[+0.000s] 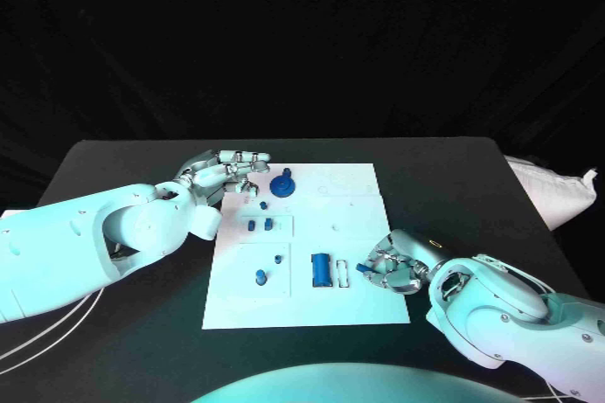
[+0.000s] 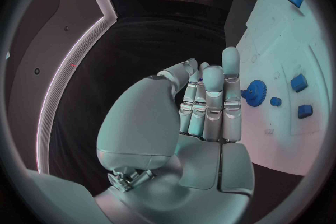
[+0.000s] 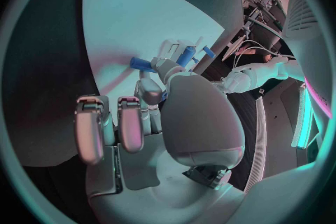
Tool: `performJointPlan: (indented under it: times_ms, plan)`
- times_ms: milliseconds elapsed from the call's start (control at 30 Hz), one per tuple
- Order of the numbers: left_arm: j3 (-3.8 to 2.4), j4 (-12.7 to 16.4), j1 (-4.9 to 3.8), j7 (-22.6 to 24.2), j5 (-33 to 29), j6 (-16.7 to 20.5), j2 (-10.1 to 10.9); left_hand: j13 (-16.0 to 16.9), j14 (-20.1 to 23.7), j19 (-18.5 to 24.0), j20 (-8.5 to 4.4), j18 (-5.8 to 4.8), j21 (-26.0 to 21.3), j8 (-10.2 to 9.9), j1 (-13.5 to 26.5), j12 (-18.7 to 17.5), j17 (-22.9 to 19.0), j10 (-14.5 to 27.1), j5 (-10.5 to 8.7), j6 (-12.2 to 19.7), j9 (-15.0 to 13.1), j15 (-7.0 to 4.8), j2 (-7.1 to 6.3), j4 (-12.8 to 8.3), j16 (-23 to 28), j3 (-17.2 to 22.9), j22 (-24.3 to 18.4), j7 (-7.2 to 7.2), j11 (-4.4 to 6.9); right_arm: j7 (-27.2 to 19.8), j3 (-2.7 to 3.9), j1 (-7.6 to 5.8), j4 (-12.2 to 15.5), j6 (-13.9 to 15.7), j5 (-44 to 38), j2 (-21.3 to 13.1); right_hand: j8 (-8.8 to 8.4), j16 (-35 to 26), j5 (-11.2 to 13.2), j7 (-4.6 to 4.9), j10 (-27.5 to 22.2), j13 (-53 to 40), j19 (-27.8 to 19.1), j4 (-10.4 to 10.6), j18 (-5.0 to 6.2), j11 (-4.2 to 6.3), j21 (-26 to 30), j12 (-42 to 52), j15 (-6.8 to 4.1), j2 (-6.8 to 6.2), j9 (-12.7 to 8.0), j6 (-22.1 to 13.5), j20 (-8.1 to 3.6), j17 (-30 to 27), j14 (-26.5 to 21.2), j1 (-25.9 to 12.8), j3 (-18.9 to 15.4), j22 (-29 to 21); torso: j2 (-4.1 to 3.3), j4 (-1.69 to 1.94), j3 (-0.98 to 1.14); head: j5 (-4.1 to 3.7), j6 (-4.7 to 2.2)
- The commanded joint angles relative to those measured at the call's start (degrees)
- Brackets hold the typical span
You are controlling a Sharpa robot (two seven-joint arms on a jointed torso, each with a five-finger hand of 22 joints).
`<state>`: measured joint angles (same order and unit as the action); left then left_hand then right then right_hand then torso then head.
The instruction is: Assemble the parts on the task board
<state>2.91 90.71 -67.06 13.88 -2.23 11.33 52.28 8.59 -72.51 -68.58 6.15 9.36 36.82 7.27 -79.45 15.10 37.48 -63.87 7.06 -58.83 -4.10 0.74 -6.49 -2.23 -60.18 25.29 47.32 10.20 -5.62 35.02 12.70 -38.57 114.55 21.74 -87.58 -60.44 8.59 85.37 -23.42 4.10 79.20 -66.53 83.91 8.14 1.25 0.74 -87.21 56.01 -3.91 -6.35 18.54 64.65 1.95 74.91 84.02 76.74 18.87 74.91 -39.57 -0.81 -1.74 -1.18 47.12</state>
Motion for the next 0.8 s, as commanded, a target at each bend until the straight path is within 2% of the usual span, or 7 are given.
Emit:
performJointPlan:
  times_ms: [33,133,233,433,633,800]
  plan:
    - [-0.04,0.20,0.01,0.02,0.53,-1.64,-0.17,0.06,0.33,0.36,0.23,1.13,-0.38,0.29,-0.43,0.25,-0.05,0.52,0.23,0.44,0.05,-0.06,0.33,-0.35,-0.33,0.04,-0.03,0.04,-0.05,-0.11,0.01,-0.04,0.08,1.27,7.11,0.36,-0.06,0.39,-0.76,-0.24,0.57,-0.13,4.11,0.10,-0.30,-0.01,-0.21,0.27,-0.52,-0.18,1.38,0.51,-0.11,8.77,4.69,-1.00,0.49,11.55,0.01,-0.06,-0.03,0.14,0.06]
    - [-0.04,0.23,0.01,-0.03,0.61,-1.70,-0.22,0.08,0.40,0.38,0.19,1.14,-0.32,0.39,-0.81,0.46,-0.14,0.62,0.28,0.47,0.05,-0.08,0.45,-0.68,-0.34,0.24,0.02,0.06,-0.06,-0.09,0.01,-0.08,-0.16,0.94,8.30,0.85,-0.03,0.44,-1.45,-0.27,0.74,-0.33,4.13,0.36,-0.31,0.00,-0.23,0.49,-0.54,-0.48,1.53,0.65,-0.13,8.86,4.71,-1.75,0.53,11.60,0.00,-0.10,-0.04,0.29,0.14]
    - [-0.04,0.25,0.01,-0.05,0.64,-1.75,-0.25,0.08,0.40,0.38,0.19,1.14,-0.31,0.40,-0.84,0.47,-0.15,0.62,0.28,0.47,0.05,-0.09,0.45,-0.71,-0.34,0.25,0.03,0.06,-0.06,-0.05,0.00,-0.09,-0.39,0.92,8.75,1.29,0.03,0.51,-1.54,-0.32,0.95,-0.56,4.19,0.62,-0.33,0.03,-0.31,0.80,-0.55,-0.61,1.65,0.80,-0.14,8.95,4.73,-2.36,0.37,11.70,0.00,-0.13,0.04,0.31,0.12]
    - [-0.04,0.31,0.01,-0.11,0.68,-1.87,-0.34,0.09,0.42,0.38,0.18,1.14,-0.30,0.41,-0.90,0.52,-0.19,0.64,0.28,0.48,0.05,-0.09,0.48,-0.76,-0.33,0.29,0.04,0.07,-0.06,0.09,-0.02,-0.14,-1.30,0.52,9.22,2.76,0.26,0.82,-1.33,-0.54,1.67,-1.22,4.49,2.79,-0.47,0.16,-0.69,1.66,-0.64,-0.82,2.09,1.46,-0.22,9.41,4.85,-6.13,-1.91,12.22,0.02,-0.10,0.06,0.09,0.07]
    - [-0.04,0.39,0.01,-0.17,0.75,-1.94,-0.34,0.09,0.42,0.38,0.18,1.14,-0.30,0.41,-0.90,0.52,-0.19,0.64,0.28,0.48,0.05,-0.09,0.48,-0.76,-0.33,0.29,0.04,0.07,-0.06,0.20,-0.03,-0.16,-1.76,0.50,8.68,3.86,0.54,0.90,-1.32,-0.87,2.17,-2.07,4.53,4.42,-0.48,0.41,-0.73,2.68,-0.86,-0.15,2.54,2.15,-0.39,9.51,4.87,-8.37,-3.90,12.28,-0.04,-0.13,0.14,0.19,0.00]
    - [-0.04,0.38,0.01,-0.26,0.78,-2.12,-0.39,0.09,0.42,0.38,0.18,1.14,-0.30,0.41,-0.90,0.52,-0.19,0.64,0.28,0.48,0.05,-0.09,0.48,-0.76,-0.33,0.29,0.04,0.07,-0.06,0.21,-0.04,-0.24,-1.93,0.58,8.26,4.51,0.63,0.95,-1.45,-0.98,2.39,-2.52,4.55,4.92,-0.49,0.49,-0.76,3.22,-0.94,0.17,2.74,2.37,-0.48,9.59,4.88,-8.93,-4.66,12.33,-0.03,-0.14,0.13,0.19,0.00]
